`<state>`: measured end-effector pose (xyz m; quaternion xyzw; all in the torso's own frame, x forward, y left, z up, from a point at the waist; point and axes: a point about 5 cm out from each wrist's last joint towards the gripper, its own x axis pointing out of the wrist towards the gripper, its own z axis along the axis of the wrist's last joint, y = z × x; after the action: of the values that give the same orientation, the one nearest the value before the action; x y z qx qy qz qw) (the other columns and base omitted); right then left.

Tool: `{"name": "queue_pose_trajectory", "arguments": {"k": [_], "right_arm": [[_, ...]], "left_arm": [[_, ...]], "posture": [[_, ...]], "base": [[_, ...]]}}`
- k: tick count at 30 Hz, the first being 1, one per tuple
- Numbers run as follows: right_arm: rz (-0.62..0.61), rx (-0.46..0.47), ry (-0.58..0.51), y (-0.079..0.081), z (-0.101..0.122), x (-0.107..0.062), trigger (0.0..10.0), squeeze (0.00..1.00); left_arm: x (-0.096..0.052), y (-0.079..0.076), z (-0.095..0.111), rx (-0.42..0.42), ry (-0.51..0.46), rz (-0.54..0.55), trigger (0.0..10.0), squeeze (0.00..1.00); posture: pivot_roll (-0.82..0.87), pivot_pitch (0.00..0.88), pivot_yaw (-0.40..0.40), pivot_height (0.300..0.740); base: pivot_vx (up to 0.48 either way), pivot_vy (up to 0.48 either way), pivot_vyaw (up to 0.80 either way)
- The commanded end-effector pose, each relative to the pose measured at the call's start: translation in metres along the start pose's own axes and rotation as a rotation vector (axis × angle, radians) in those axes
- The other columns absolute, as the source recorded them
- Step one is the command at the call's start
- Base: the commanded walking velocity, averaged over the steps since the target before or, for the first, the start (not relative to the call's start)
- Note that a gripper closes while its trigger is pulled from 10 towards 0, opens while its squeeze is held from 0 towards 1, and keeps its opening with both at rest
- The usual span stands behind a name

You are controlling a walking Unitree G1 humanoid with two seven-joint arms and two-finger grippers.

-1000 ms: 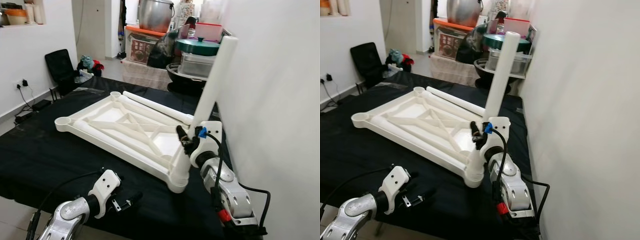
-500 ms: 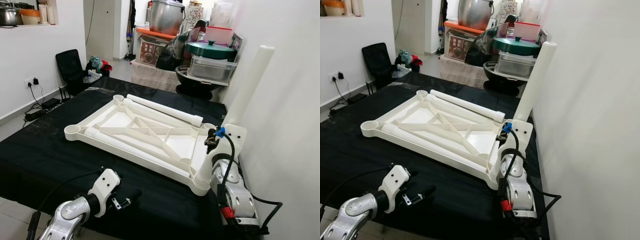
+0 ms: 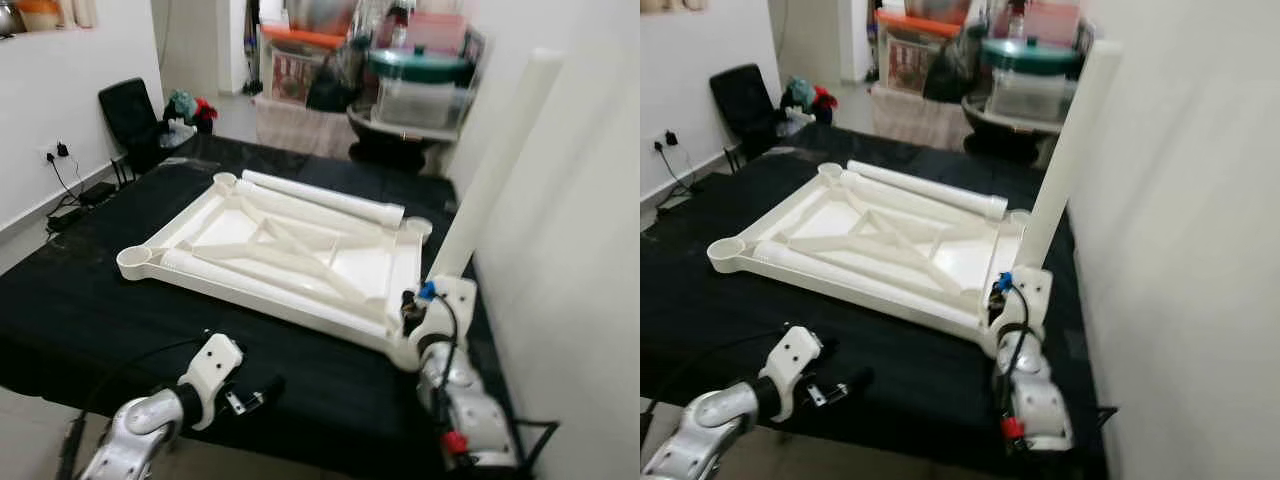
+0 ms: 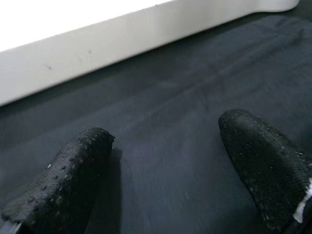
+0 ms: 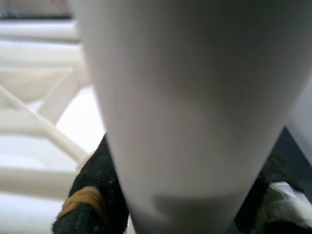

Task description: Building children table

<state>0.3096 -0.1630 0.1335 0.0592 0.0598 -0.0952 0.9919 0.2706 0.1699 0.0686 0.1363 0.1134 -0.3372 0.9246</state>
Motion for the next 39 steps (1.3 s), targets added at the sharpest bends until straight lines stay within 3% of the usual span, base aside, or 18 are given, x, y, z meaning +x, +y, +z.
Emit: {"name": "queue_pose_trajectory", "arguments": {"k": [1, 2, 8, 13, 14, 19, 27, 39], "right_arm": [[0.101, 0.039, -0.102, -0.003, 0.020, 0.000, 10.0, 0.00], [0.175, 0.044, -0.117, -0.006, 0.024, 0.000, 10.0, 0.00], [0.314, 0.019, -0.140, -0.025, 0.036, 0.006, 10.0, 0.00], [0.412, -0.003, -0.134, -0.029, 0.041, 0.008, 10.0, 0.00], [0.593, -0.055, -0.106, -0.031, 0.044, 0.008, 10.0, 0.00], [0.733, -0.102, -0.100, -0.035, 0.052, 0.012, 10.0, 0.00], [0.849, -0.127, -0.124, -0.036, 0.067, 0.016, 10.0, 0.00], [0.899, -0.182, -0.129, -0.041, 0.081, 0.032, 10.0, 0.00]], "left_arm": [[0.001, -0.001, -0.003, 0.004, 0.017, -0.010, 10.0, 0.00], [0.001, -0.001, -0.003, 0.006, 0.017, -0.011, 10.0, 0.00], [0.000, 0.001, -0.003, 0.009, 0.018, -0.012, 10.0, 0.00], [0.000, 0.001, -0.003, 0.011, 0.018, -0.013, 10.0, 0.00], [0.000, 0.002, -0.003, 0.015, 0.020, -0.017, 10.0, 0.00], [-0.001, 0.002, -0.002, 0.018, 0.018, -0.018, 10.0, 0.00], [-0.002, 0.001, -0.002, 0.018, 0.015, -0.021, 10.0, 0.00], [0.000, 0.001, 0.000, 0.021, 0.008, -0.030, 10.0, 0.00]], "posture": [[0.06, 0.000, -0.114, 0.740], [0.06, 0.000, -0.113, 0.740], [0.06, 0.000, -0.112, 0.740], [0.06, 0.000, -0.112, 0.740], [0.07, 0.000, -0.114, 0.740], [0.08, 0.000, -0.121, 0.740], [0.08, 0.000, -0.124, 0.740], [0.09, 0.000, -0.126, 0.740]], "base": [[0.000, 0.000, 0.00], [0.000, 0.000, 0.00], [0.000, 0.000, 0.00], [0.000, 0.000, 0.00], [0.000, 0.000, 0.00], [0.000, 0.000, 0.00], [0.000, 0.000, 0.00], [0.000, 0.000, 0.00]]}}
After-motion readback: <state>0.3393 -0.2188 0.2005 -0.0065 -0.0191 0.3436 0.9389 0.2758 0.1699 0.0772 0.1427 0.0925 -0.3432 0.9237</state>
